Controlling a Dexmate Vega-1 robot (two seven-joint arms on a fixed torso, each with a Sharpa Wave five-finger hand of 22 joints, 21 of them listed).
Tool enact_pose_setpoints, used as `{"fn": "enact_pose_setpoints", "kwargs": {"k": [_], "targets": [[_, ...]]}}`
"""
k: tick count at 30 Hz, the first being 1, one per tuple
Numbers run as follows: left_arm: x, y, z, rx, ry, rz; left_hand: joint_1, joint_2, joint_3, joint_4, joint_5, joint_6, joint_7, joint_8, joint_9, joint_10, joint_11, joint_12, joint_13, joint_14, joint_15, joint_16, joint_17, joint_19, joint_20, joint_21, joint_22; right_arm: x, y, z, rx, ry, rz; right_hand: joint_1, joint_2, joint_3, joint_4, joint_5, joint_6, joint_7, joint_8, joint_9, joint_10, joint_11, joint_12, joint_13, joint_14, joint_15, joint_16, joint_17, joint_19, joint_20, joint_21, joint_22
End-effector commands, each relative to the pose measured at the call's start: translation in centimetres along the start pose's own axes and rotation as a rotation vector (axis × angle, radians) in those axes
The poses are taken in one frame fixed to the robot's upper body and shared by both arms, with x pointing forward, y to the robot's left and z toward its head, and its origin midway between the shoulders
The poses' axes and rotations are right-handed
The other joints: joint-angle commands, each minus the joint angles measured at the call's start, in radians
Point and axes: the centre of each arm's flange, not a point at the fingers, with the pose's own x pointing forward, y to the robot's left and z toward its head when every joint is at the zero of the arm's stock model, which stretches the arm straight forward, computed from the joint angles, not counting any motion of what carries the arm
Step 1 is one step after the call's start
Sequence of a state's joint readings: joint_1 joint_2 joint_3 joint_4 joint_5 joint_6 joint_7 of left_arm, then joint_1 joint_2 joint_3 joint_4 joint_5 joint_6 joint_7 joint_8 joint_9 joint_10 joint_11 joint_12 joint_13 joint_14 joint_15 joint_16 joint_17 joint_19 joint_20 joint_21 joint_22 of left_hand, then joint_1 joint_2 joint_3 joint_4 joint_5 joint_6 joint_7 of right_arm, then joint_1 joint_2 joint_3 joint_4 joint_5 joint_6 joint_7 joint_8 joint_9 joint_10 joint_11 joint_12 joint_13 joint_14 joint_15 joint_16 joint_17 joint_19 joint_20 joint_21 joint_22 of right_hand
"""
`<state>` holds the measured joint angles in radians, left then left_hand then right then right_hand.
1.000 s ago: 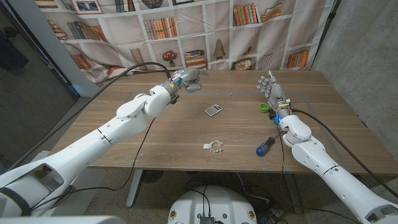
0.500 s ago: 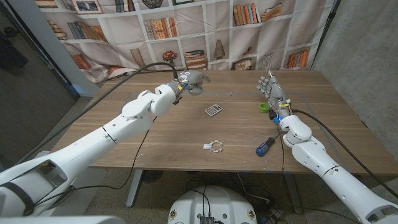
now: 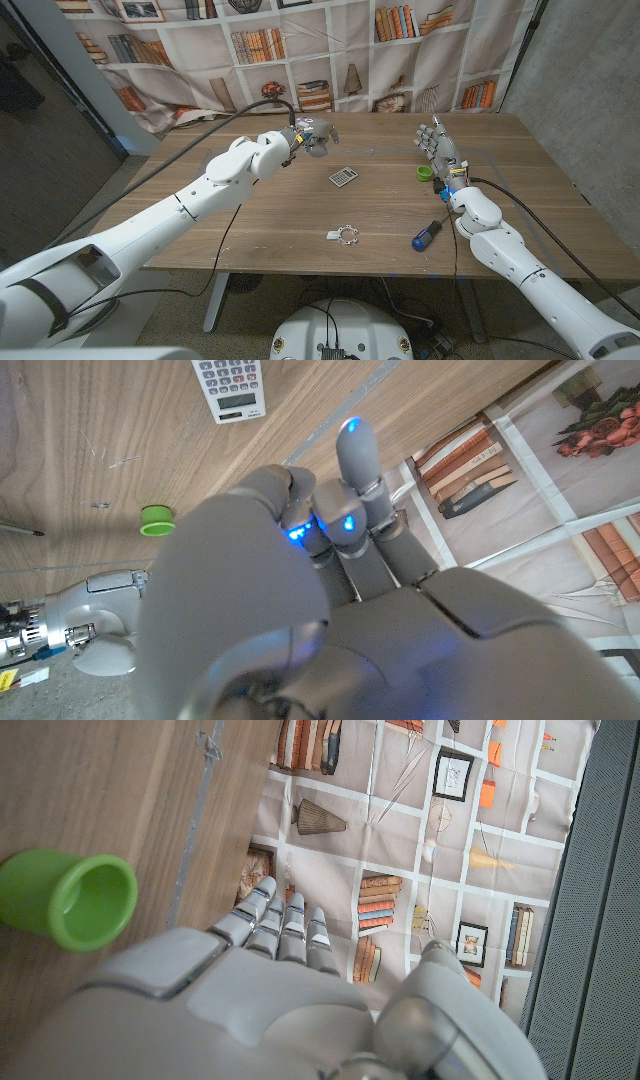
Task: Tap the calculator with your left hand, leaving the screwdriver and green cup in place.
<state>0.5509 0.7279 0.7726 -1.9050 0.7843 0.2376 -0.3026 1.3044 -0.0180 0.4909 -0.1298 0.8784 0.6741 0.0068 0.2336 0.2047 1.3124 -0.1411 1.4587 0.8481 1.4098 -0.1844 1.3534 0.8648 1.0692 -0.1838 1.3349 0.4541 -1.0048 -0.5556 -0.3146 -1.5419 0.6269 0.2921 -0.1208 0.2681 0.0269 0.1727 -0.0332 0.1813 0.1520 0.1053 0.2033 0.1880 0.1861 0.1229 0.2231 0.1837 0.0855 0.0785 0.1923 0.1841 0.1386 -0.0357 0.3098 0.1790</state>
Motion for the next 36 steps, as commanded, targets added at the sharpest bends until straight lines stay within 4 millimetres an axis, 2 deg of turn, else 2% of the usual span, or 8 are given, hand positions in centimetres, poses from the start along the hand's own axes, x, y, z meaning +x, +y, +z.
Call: {"fn": "enact_pose_setpoints", "kwargs": {"k": [1, 5, 13, 23, 36], "targets": [[0.8, -0.3, 0.2, 0.032, 0.005, -0.083, -0.021, 0.003, 0.025, 0.001, -0.007, 0.024, -0.004, -0.004, 0.002, 0.011, -0.009, -0.007, 0.134, -0.003, 0.002, -0.013, -0.010, -0.007, -0.028, 0.017, -0.004, 0.0, 0.0, -0.1, 0.004, 0.005, -0.005, 0.005, 0.002, 0.000, -0.004, -0.001, 0.008, -0.001, 0.000, 0.003, 0.008, 0.003, 0.002, 0.002, 0.010, -0.002, -0.002, 0.001, 0.007, -0.022, -0.002, 0.004], [1.0, -0.4, 0.1, 0.039, 0.010, -0.117, -0.032, -0.001, 0.043, -0.001, -0.012, 0.029, -0.001, -0.015, 0.003, 0.019, -0.013, -0.033, 0.094, 0.004, 0.001, -0.006, 0.001, -0.011, -0.029, 0.032, -0.012, 0.2, 0.1, -0.2, 0.004, 0.004, -0.002, 0.005, 0.003, -0.001, -0.004, -0.001, 0.009, -0.001, 0.000, 0.003, 0.008, 0.002, 0.001, 0.002, 0.010, -0.003, -0.002, 0.001, 0.007, -0.022, -0.003, 0.004], [1.2, -0.7, 0.2, 0.057, 0.024, -0.142, -0.047, -0.002, 0.068, -0.004, -0.023, 0.008, 0.006, -0.035, 0.004, 0.020, -0.018, -0.044, 0.079, -0.001, 0.000, -0.020, -0.009, -0.014, -0.029, 0.052, -0.033, 0.4, 0.1, -0.5, 0.012, 0.009, -0.005, 0.004, 0.004, -0.001, -0.004, -0.001, 0.008, -0.001, -0.001, 0.003, 0.008, 0.002, 0.001, 0.002, 0.010, -0.002, -0.002, 0.002, 0.008, -0.022, -0.004, 0.004], [1.8, -0.8, 0.4, 0.077, 0.020, -0.217, -0.060, -0.002, 0.090, -0.006, -0.036, 0.032, 0.013, -0.032, 0.005, 0.018, -0.018, -0.058, 0.061, 0.007, -0.002, -0.014, 0.000, -0.020, -0.030, 0.074, -0.049, 0.4, 0.1, -0.8, 0.016, 0.009, -0.010, 0.003, 0.004, -0.001, -0.005, -0.001, 0.008, -0.001, -0.001, 0.004, 0.010, 0.002, 0.001, 0.002, 0.010, -0.002, -0.003, 0.002, 0.009, -0.022, -0.006, 0.004], [3.0, -0.5, -0.1, -0.016, -0.051, -0.309, -0.079, 0.002, 0.131, -0.013, -0.058, 0.020, 0.046, -0.042, 0.007, 0.016, -0.019, -0.073, 0.041, 0.005, -0.004, -0.025, -0.002, -0.029, -0.030, 0.114, -0.086, 0.4, 0.3, -0.9, 0.018, 0.013, -0.011, 0.002, 0.005, -0.001, -0.006, -0.001, 0.009, -0.001, -0.002, 0.004, 0.010, 0.002, 0.000, 0.002, 0.010, -0.002, -0.003, 0.002, 0.010, -0.021, -0.009, 0.004]]}}
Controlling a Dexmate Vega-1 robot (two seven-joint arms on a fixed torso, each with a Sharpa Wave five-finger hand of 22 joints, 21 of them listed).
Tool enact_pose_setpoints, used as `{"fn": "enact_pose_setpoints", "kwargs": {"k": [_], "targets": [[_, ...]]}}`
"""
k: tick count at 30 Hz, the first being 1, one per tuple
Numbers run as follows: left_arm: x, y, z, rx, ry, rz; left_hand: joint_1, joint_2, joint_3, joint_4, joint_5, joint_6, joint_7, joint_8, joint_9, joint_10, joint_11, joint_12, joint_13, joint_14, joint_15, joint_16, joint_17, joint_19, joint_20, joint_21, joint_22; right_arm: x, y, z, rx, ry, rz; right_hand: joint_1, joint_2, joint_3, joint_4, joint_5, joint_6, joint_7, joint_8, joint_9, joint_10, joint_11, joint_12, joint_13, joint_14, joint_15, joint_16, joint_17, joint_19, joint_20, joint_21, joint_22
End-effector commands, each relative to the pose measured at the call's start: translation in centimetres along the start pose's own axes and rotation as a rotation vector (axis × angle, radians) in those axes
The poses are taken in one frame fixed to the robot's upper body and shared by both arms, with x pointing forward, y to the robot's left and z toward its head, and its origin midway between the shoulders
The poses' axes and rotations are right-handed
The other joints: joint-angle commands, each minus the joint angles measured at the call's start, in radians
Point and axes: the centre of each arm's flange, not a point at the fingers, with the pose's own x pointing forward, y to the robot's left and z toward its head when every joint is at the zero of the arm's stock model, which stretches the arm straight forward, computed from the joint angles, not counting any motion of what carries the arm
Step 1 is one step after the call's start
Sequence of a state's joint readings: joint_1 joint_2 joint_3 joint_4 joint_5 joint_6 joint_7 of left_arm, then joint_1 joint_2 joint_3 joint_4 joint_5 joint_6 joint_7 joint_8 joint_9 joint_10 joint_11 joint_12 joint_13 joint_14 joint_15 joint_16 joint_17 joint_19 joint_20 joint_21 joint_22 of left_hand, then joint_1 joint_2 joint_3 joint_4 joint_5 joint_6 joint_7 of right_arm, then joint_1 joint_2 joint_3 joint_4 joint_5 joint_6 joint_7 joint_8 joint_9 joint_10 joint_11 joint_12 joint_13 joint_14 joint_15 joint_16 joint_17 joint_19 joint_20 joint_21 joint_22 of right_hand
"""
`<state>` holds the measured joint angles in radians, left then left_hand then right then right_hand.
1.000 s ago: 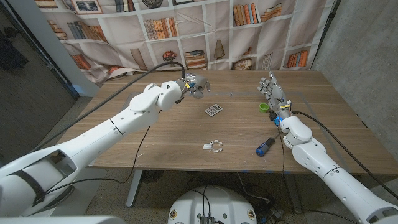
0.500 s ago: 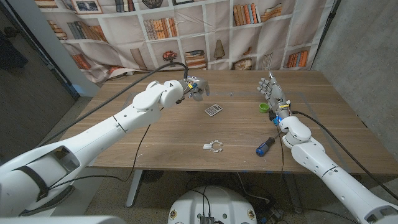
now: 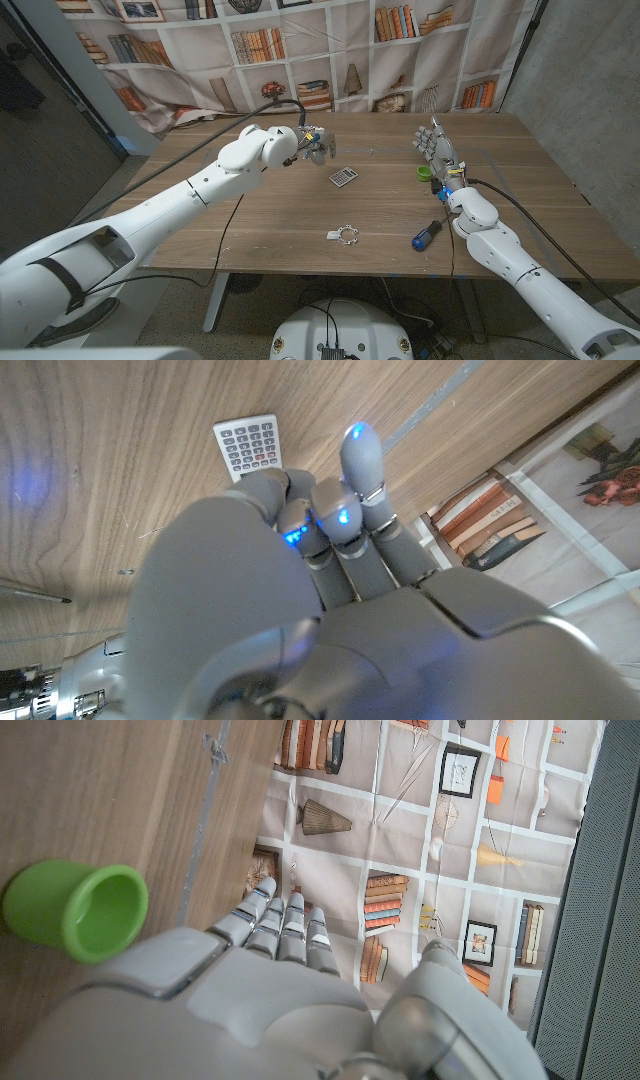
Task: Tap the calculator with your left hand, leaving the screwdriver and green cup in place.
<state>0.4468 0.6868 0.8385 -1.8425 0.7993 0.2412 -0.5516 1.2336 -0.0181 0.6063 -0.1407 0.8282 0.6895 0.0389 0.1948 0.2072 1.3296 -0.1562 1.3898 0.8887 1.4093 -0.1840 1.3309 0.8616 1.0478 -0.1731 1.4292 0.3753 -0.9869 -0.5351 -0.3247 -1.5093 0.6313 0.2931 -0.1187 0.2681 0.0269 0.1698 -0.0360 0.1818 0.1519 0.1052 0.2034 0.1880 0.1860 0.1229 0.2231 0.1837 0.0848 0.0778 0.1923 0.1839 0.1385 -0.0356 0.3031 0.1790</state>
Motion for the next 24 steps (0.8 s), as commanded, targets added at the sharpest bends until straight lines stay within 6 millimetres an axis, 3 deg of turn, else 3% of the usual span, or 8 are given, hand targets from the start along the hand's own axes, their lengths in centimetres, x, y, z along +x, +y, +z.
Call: {"fn": "enact_pose_setpoints", "kwargs": {"k": [1, 13, 20, 24], "targets": [[1.0, 0.6, -0.4, -0.054, -0.062, -0.085, -0.010, 0.002, 0.019, -0.002, -0.009, 0.004, 0.014, -0.003, 0.005, 0.002, -0.004, -0.006, -0.005, 0.007, -0.005, 0.001, 0.005, -0.010, -0.041, 0.022, -0.012, 0.0, 0.2, -0.2, 0.003, 0.003, -0.002, 0.002, 0.005, 0.002, -0.003, -0.002, 0.009, -0.001, -0.002, 0.004, 0.009, 0.002, 0.000, 0.002, 0.011, -0.001, -0.003, 0.002, 0.010, -0.022, -0.002, 0.005], [2.7, 1.0, 0.6, 0.013, -0.067, -0.124, -0.022, 0.002, 0.035, -0.003, -0.021, 0.018, 0.001, 0.001, 0.006, 0.006, -0.010, -0.012, -0.016, 0.008, -0.005, -0.006, 0.002, -0.013, -0.041, 0.044, -0.026, 0.2, 0.2, 0.0, 0.000, -0.002, -0.002, 0.003, 0.006, 0.002, -0.004, -0.002, 0.009, -0.001, -0.002, 0.004, 0.010, 0.001, -0.001, 0.002, 0.012, -0.002, -0.003, 0.002, 0.011, -0.021, -0.004, 0.005], [3.1, 1.1, 1.2, 0.074, -0.041, -0.136, -0.034, 0.005, 0.051, -0.005, -0.041, 0.027, 0.004, 0.000, 0.005, 0.003, 0.002, -0.024, -0.035, 0.006, -0.005, -0.007, 0.003, -0.026, -0.042, 0.071, -0.038, 0.1, 0.0, 0.2, -0.003, -0.004, -0.007, 0.002, 0.006, 0.002, -0.005, -0.002, 0.009, -0.001, -0.002, 0.004, 0.010, 0.002, -0.001, 0.002, 0.012, -0.001, -0.003, 0.002, 0.011, -0.021, -0.005, 0.005], [3.1, 1.1, 1.4, 0.078, -0.034, -0.138, -0.039, 0.007, 0.057, -0.005, -0.049, 0.056, -0.008, 0.009, 0.005, 0.000, 0.003, -0.025, -0.036, 0.007, -0.006, -0.006, 0.005, -0.029, -0.042, 0.079, -0.044, 0.1, -0.1, 0.1, -0.002, -0.004, -0.008, 0.002, 0.007, 0.001, -0.005, -0.002, 0.009, -0.001, -0.002, 0.004, 0.011, 0.002, -0.001, 0.002, 0.013, -0.001, -0.003, 0.002, 0.013, -0.021, -0.006, 0.005]]}}
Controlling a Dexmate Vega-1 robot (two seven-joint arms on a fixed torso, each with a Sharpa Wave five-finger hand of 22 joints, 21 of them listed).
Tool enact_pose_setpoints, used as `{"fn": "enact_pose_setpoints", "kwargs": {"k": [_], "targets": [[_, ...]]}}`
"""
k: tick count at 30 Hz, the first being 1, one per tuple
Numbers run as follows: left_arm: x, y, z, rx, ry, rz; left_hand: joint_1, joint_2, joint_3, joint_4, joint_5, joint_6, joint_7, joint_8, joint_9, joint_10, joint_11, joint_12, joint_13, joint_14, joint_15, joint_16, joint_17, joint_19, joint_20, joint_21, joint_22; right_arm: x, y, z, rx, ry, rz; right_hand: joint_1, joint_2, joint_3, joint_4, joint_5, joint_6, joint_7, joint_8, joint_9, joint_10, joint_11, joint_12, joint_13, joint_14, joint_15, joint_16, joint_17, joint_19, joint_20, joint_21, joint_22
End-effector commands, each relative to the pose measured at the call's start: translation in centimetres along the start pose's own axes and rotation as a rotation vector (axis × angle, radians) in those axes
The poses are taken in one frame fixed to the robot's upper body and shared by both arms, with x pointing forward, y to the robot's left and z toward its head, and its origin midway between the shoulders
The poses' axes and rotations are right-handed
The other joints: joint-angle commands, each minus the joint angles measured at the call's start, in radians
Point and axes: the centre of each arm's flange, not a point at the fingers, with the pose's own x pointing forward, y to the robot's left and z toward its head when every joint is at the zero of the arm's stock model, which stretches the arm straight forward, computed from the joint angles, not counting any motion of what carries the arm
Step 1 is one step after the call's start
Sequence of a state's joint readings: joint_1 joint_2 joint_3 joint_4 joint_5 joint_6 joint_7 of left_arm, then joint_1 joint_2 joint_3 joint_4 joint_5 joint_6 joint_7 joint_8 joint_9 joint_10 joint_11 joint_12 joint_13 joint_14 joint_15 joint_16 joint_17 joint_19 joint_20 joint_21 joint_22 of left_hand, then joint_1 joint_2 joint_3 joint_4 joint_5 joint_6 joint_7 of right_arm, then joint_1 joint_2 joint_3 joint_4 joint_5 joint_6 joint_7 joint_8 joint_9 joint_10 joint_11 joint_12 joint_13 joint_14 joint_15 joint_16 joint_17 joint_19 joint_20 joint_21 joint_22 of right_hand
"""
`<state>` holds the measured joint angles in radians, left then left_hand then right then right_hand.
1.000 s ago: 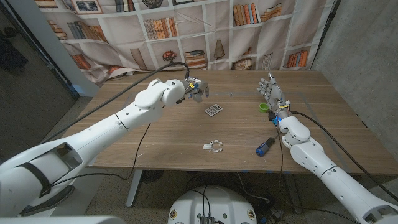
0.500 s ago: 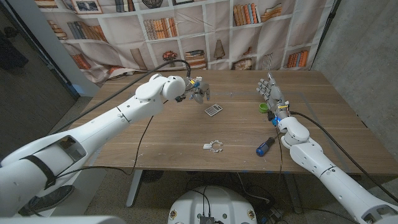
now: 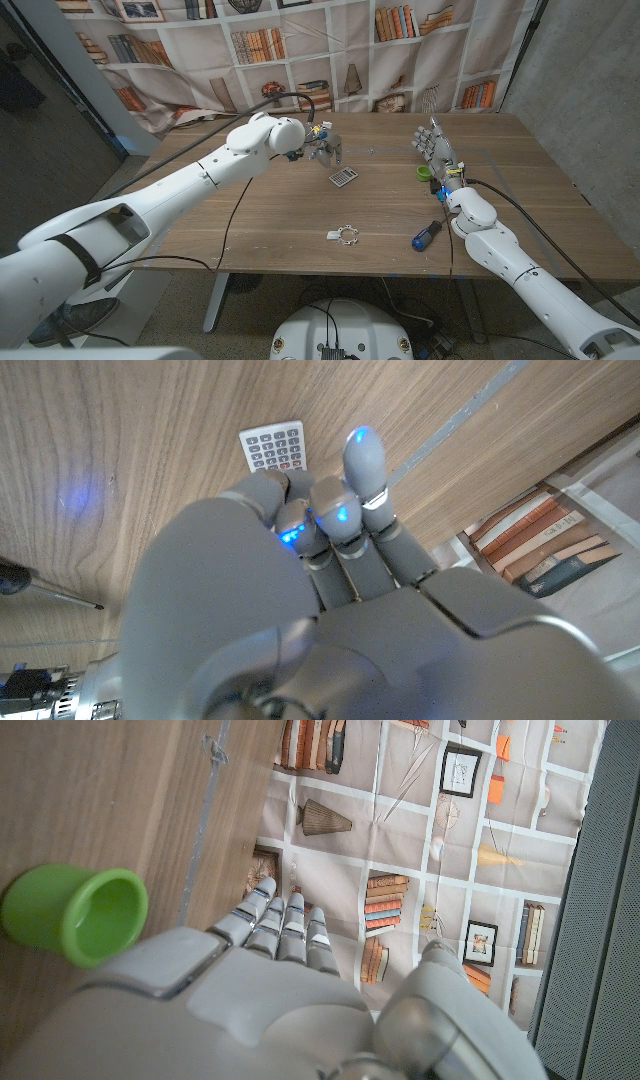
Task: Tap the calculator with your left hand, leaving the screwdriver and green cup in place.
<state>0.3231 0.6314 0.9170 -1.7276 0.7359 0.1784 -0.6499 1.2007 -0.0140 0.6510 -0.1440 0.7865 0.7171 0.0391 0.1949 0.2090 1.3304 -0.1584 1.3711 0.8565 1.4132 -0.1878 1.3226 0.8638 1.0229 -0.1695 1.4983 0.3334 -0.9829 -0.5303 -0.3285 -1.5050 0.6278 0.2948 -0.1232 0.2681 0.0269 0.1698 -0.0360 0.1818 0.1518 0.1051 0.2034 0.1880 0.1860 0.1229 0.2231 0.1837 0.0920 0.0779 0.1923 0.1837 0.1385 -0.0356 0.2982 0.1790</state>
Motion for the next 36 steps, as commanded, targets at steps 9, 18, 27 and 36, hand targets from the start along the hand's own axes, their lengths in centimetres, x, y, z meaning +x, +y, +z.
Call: {"fn": "enact_pose_setpoints", "kwargs": {"k": [9, 18, 27, 36], "targets": [[1.1, -0.3, 1.0, 0.053, 0.023, -0.043, -0.018, 0.007, 0.026, -0.002, -0.021, 0.043, -0.008, 0.003, 0.002, -0.005, -0.001, -0.008, -0.005, -0.003, -0.001, -0.010, -0.006, -0.015, -0.045, 0.024, -0.015, -0.2, -0.4, 0.2, -0.002, -0.001, -0.007, 0.002, 0.008, 0.001, -0.006, -0.002, 0.009, -0.002, -0.003, 0.004, 0.011, 0.002, -0.002, 0.002, 0.006, 0.000, -0.004, 0.002, 0.013, -0.021, -0.003, 0.005], [1.6, -1.2, 1.3, 0.040, 0.007, -0.049, -0.028, 0.007, 0.034, -0.002, -0.028, 0.050, -0.013, 0.001, 0.001, -0.006, -0.004, -0.015, -0.016, 0.002, -0.002, -0.007, -0.001, -0.023, -0.045, 0.029, -0.028, -0.5, -0.4, 0.2, -0.002, -0.003, -0.007, 0.002, 0.008, 0.001, -0.007, -0.002, 0.010, 0.000, -0.003, 0.004, 0.013, 0.001, -0.002, 0.002, 0.006, 0.000, -0.004, 0.002, 0.015, -0.021, -0.004, 0.005], [1.9, -1.6, 1.5, 0.040, 0.000, -0.060, -0.040, 0.008, 0.046, -0.002, -0.038, 0.063, -0.020, 0.000, 0.001, -0.005, -0.008, -0.012, -0.014, 0.001, -0.002, -0.016, -0.008, -0.027, -0.045, 0.043, -0.034, -0.8, -0.4, 0.2, -0.002, -0.002, -0.013, 0.002, 0.009, 0.001, -0.008, -0.002, 0.011, 0.000, -0.003, 0.004, 0.014, 0.000, -0.002, 0.002, 0.013, -0.002, -0.002, 0.002, 0.023, -0.022, -0.003, 0.005], [2.4, -2.3, 1.3, 0.021, -0.003, -0.067, -0.053, 0.009, 0.057, -0.003, -0.047, 0.072, -0.021, -0.002, 0.002, -0.004, -0.012, -0.023, -0.032, -0.005, -0.002, -0.022, -0.010, -0.035, -0.045, 0.051, -0.040, -1.0, -0.5, 0.3, -0.005, 0.000, -0.015, 0.002, 0.009, 0.001, -0.009, -0.002, 0.012, 0.000, -0.003, 0.004, 0.015, 0.000, -0.002, 0.002, 0.014, -0.001, -0.002, 0.002, 0.026, -0.021, -0.005, 0.005]]}}
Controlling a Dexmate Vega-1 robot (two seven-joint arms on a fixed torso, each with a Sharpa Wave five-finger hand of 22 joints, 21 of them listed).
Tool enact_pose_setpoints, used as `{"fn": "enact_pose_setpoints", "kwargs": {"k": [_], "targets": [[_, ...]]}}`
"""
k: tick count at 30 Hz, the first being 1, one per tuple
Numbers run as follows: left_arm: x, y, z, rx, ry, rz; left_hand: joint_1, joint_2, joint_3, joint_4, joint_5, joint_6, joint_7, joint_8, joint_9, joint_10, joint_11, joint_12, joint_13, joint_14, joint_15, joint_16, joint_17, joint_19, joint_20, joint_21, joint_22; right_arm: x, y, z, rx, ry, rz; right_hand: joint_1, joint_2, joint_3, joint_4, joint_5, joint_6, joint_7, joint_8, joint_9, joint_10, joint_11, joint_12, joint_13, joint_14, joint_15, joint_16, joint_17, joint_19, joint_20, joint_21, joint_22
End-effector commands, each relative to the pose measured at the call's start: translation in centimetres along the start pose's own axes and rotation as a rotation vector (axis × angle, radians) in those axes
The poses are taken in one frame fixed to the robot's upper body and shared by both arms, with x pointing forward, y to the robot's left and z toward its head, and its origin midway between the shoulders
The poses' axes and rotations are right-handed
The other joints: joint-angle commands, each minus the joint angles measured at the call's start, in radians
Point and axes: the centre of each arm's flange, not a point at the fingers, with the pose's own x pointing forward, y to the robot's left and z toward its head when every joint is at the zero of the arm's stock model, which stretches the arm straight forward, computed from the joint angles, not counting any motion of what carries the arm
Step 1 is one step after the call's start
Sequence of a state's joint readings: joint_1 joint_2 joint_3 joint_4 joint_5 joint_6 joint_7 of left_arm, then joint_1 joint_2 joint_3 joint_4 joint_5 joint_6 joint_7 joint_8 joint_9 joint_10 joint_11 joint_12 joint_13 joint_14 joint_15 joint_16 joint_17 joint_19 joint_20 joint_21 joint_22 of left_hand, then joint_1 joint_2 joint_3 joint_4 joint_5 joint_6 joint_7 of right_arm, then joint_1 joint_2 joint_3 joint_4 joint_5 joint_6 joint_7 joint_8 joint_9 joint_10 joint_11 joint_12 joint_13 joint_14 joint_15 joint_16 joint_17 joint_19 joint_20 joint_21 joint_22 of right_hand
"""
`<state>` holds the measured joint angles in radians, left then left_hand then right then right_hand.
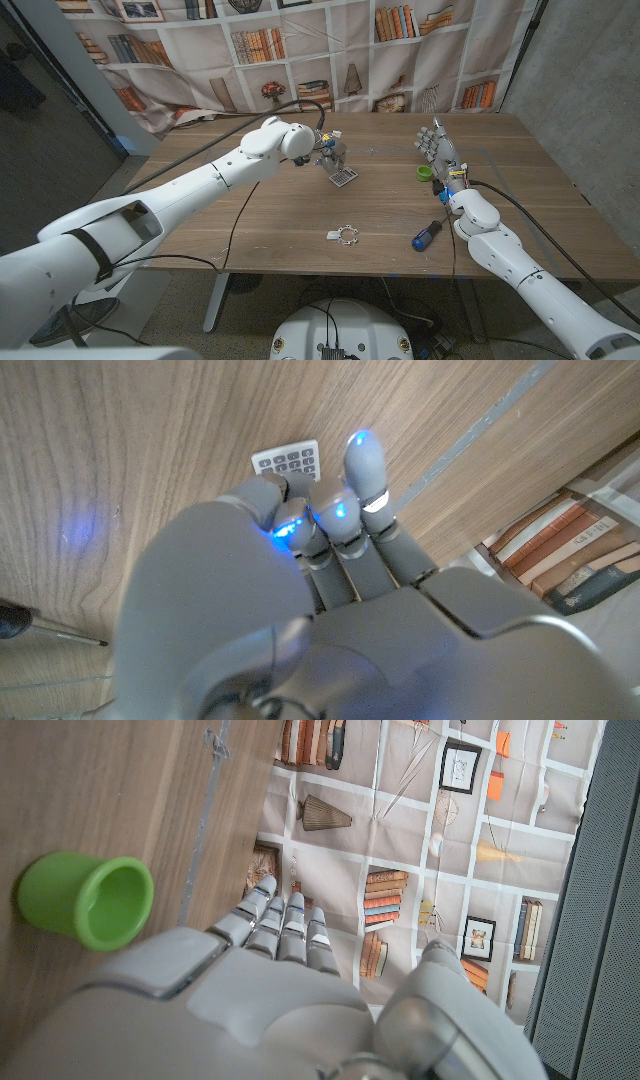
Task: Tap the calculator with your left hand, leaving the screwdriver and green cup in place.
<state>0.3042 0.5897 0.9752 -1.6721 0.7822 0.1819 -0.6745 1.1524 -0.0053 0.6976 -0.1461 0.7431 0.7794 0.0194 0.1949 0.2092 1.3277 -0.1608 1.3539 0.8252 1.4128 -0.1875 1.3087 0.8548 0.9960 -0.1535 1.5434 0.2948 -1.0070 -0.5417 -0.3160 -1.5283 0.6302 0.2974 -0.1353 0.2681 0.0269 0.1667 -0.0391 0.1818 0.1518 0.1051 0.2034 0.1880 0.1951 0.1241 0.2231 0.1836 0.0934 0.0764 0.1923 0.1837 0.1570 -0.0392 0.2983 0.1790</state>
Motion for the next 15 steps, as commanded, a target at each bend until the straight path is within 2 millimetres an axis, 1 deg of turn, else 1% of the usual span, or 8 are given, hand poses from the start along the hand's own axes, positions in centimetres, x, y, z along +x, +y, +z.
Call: {"fn": "enact_pose_setpoints", "kwargs": {"k": [1, 5, 8, 15], "targets": [[0.67, -0.74, -0.04, -0.018, -0.010, -0.008, -0.006, 0.000, 0.012, -0.001, -0.005, 0.008, -0.003, -0.003, 0.002, 0.001, -0.010, -0.007, -0.004, -0.002, -0.003, -0.007, 0.000, -0.008, -0.061, 0.007, -0.002, -0.38, -0.11, 0.11, -0.004, 0.003, -0.004, 0.002, 0.009, 0.004, -0.006, -0.002, 0.012, 0.000, -0.003, 0.004, 0.006, 0.000, -0.002, 0.002, 0.013, 0.001, -0.002, 0.002, 0.008, -0.018, -0.005, 0.005], [1.01, -0.84, -0.11, -0.020, -0.012, -0.014, -0.009, 0.000, 0.015, -0.001, -0.007, 0.003, -0.006, -0.006, 0.002, -0.001, -0.013, 0.000, 0.007, -0.002, -0.003, -0.009, -0.001, -0.010, -0.061, 0.008, -0.004, -0.45, -0.20, 0.11, -0.003, 0.006, -0.007, 0.001, 0.010, 0.004, -0.006, -0.002, 0.012, 0.001, -0.003, 0.004, 0.007, 0.002, -0.002, 0.002, 0.013, 0.000, -0.002, 0.002, 0.008, -0.018, -0.006, 0.005], [1.18, -0.89, -0.07, -0.020, -0.015, -0.017, -0.014, 0.000, 0.018, -0.001, -0.010, 0.002, -0.009, -0.006, 0.002, -0.001, -0.016, -0.009, -0.007, 0.000, -0.004, -0.006, 0.005, -0.013, -0.061, 0.009, -0.007, -0.47, -0.27, 0.09, -0.003, 0.006, -0.009, 0.001, 0.010, 0.004, -0.006, -0.002, 0.012, 0.000, -0.003, 0.004, 0.008, 0.002, -0.002, 0.002, 0.013, 0.000, -0.002, 0.002, 0.009, -0.018, -0.006, 0.005], [1.34, -0.79, -0.04, -0.024, -0.018, -0.012, -0.023, 0.001, 0.027, -0.002, -0.019, 0.003, -0.012, -0.006, 0.002, -0.004, -0.018, -0.006, -0.003, -0.001, -0.005, -0.010, 0.003, -0.015, -0.061, 0.013, -0.012, -0.45, -0.38, 0.00, -0.003, 0.010, -0.008, 0.001, 0.010, 0.004, -0.007, -0.002, 0.012, 0.000, -0.003, 0.004, 0.008, 0.002, -0.002, 0.002, 0.014, 0.000, -0.003, 0.002, 0.009, -0.017, -0.007, 0.005]]}}
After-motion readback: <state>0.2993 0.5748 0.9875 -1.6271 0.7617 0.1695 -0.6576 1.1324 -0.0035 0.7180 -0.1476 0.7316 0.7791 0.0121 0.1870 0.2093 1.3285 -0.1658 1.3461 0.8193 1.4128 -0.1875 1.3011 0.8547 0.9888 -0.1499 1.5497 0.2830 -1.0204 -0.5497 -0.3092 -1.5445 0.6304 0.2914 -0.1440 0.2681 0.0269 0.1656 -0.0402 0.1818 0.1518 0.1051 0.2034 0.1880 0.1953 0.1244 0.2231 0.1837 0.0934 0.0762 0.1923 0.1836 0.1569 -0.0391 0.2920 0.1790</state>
